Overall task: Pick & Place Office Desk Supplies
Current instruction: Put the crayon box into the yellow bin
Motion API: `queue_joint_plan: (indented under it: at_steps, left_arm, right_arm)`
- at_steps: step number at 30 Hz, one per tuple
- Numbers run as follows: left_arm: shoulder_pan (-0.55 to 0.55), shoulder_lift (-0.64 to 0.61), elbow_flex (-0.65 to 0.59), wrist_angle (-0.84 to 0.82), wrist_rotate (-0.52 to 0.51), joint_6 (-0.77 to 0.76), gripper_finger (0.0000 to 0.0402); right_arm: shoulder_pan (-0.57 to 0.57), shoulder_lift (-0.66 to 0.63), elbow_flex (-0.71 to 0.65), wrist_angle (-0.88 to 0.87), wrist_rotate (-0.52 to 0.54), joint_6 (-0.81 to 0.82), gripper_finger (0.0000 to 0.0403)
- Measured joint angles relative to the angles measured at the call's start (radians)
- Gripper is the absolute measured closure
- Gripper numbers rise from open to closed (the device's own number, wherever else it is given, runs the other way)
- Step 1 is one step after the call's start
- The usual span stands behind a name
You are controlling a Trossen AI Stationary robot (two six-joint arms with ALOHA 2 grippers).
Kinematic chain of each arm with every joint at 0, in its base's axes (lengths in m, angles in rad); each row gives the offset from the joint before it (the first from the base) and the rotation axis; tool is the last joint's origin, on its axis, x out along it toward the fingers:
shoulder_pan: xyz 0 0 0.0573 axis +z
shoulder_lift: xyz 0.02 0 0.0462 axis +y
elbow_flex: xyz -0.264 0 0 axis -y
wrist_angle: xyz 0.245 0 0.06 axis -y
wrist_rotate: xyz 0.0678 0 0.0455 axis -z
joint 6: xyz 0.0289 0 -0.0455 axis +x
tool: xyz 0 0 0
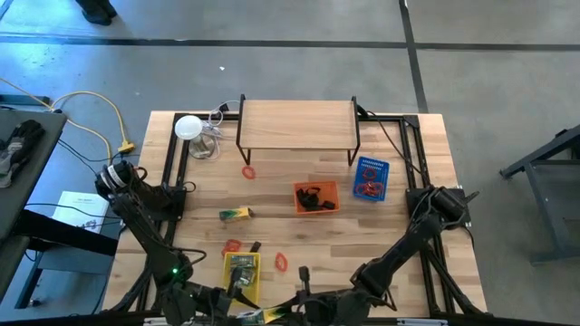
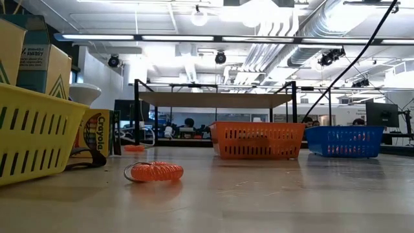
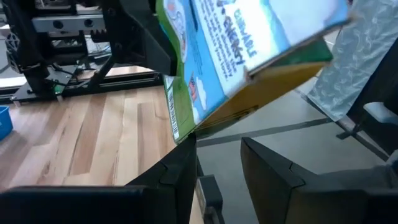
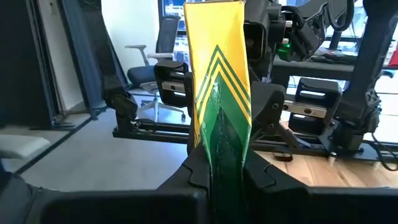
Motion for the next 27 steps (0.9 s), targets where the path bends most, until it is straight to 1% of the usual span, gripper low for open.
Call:
queue_joint_plan:
  at_steps: [6,11,19,22,27]
  left_arm:
    - [-0.018,0.000,0.000,0.011,-0.017,0.000,0.0281]
    - [-0.024,0.000,0.000,0.028,-0.130,-0.009,0.0281]
    - [-0.022,0.000,0.000,0.028,-0.166,-0.023,0.0280]
    - [-0.021,0.000,0.000,0.028,-0.166,-0.023,0.0265]
    - [-0.016,-0.004,0.003,0.047,-0.181,-0.016,0.0215]
  right_arm:
    - [-0.003,0.000,0.000,-0.006,0.007,-0.001,0.0379]
    - [-0.010,0.000,0.000,-0.005,0.018,-0.006,0.0379]
    - [-0.011,0.000,0.000,-0.010,0.016,-0.022,0.0379]
    - [-0.011,0.000,0.000,-0.011,0.013,-0.028,0.0379]
    - [-0.012,0.003,-0.002,-0.024,0.006,-0.024,0.0379]
